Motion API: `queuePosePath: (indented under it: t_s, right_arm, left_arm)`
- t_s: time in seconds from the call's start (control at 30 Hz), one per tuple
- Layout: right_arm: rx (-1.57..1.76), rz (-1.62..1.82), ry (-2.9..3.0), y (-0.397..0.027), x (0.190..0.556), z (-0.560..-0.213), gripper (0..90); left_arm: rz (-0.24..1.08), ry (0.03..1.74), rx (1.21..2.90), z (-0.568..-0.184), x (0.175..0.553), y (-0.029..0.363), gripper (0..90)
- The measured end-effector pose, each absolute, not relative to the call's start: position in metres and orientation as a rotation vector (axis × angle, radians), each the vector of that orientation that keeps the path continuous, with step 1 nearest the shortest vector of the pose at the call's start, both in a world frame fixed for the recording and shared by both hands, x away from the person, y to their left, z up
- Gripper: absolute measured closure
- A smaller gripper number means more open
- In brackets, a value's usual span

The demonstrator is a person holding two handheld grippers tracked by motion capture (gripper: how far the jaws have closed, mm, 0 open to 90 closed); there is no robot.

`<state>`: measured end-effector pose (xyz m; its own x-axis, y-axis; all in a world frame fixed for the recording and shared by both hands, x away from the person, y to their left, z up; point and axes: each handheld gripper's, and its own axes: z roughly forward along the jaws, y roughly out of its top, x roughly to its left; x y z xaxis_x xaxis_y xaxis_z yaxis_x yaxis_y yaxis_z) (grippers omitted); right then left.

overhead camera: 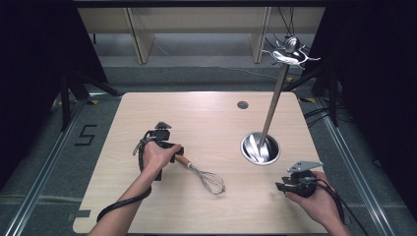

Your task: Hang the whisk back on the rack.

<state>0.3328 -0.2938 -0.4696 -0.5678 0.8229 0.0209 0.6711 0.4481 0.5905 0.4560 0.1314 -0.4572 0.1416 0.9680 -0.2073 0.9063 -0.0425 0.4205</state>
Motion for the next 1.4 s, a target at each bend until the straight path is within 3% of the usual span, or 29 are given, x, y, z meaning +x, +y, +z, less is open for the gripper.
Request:
queuePosePath:
  t_s: [0.4,0.7,0.77,0.8,0.9,0.97,1.07,1.2,1.33,1.4]
  right_arm:
    - [1.33,0.794,2.458,-0.295,0.333,-0.469,62.4]
    - [1.32,0.788,2.469,-0.292,0.332,-0.469,61.9]
    - [1.318,0.787,2.471,-0.292,0.332,-0.469,61.9]
    - [1.319,0.781,2.477,-0.293,0.332,-0.469,61.9]
    - [1.313,0.779,2.479,-0.293,0.332,-0.469,61.9]
    - [1.318,0.781,2.479,-0.292,0.332,-0.469,62.4]
    - [1.303,0.795,2.467,-0.291,0.332,-0.47,62.7]
    - [1.267,0.795,2.465,-0.291,0.332,-0.472,62.4]
    - [1.308,0.797,2.47,-0.291,0.332,-0.47,61.1]
    - [1.311,0.801,2.471,-0.291,0.332,-0.471,60.9]
  left_arm:
    - [0.147,1.852,2.043,-0.475,0.459,0.101,29.8]
    - [0.2,1.839,2.117,-0.472,0.46,0.095,34.7]
    - [0.216,1.812,2.165,-0.47,0.46,0.096,39.2]
    - [0.221,1.8,2.184,-0.469,0.46,0.096,45.6]
    - [0.238,1.749,2.248,-0.466,0.458,0.096,50.4]
    - [0.24,1.726,2.275,-0.464,0.458,0.097,62.7]
    - [0.26,1.691,2.34,-0.462,0.457,0.096,66.9]
    - [0.236,1.742,2.309,-0.462,0.457,0.097,63.9]
    - [0.216,1.833,2.224,-0.466,0.459,0.102,48.5]
    - [0.194,1.852,2.246,-0.467,0.46,0.105,45.4]
